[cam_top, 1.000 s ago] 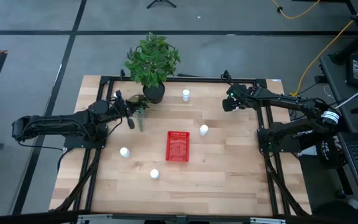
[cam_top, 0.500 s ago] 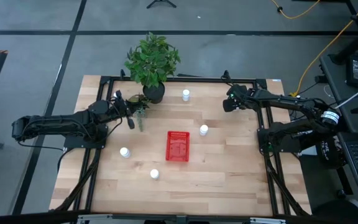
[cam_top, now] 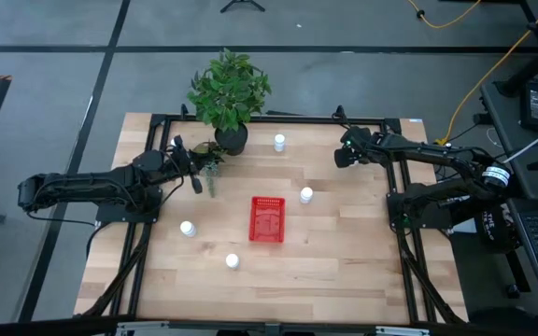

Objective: Pick and place pill bottles into a basket
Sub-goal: Put the white medicine bottle into the red bin

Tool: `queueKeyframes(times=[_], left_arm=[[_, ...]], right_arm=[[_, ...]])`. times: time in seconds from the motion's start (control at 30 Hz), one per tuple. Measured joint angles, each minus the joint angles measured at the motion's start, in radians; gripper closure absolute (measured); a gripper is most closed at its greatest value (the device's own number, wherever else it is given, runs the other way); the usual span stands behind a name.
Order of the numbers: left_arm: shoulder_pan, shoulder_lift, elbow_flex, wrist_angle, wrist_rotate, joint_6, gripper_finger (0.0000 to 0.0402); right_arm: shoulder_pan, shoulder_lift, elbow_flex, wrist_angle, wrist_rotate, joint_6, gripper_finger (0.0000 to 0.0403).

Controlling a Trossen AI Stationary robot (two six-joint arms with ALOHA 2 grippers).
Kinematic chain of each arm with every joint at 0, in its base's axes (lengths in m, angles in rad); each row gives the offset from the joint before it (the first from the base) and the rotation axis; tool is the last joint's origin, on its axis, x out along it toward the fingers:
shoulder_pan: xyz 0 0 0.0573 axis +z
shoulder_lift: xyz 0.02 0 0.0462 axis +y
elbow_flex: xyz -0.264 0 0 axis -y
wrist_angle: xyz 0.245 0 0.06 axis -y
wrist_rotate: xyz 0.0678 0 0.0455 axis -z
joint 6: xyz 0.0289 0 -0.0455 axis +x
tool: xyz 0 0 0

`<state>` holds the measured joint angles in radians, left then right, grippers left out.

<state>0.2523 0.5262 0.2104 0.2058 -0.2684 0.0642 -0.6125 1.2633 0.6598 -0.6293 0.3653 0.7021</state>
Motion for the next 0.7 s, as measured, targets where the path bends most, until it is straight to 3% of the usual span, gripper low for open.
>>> queueKeyframes(times=[0.4, 0.7], left_arm=[[0.000, 0.000, 0.000, 0.000, 0.000, 0.000, 0.0398], [0.000, 0.000, 0.000, 0.000, 0.000, 0.000, 0.0398]], right_arm=[[0.000, 0.000, 0.000, 0.002, 0.001, -0.010, 0.0246], [0.000, 0.000, 0.000, 0.006, -0.017, -0.070, 0.0237]])
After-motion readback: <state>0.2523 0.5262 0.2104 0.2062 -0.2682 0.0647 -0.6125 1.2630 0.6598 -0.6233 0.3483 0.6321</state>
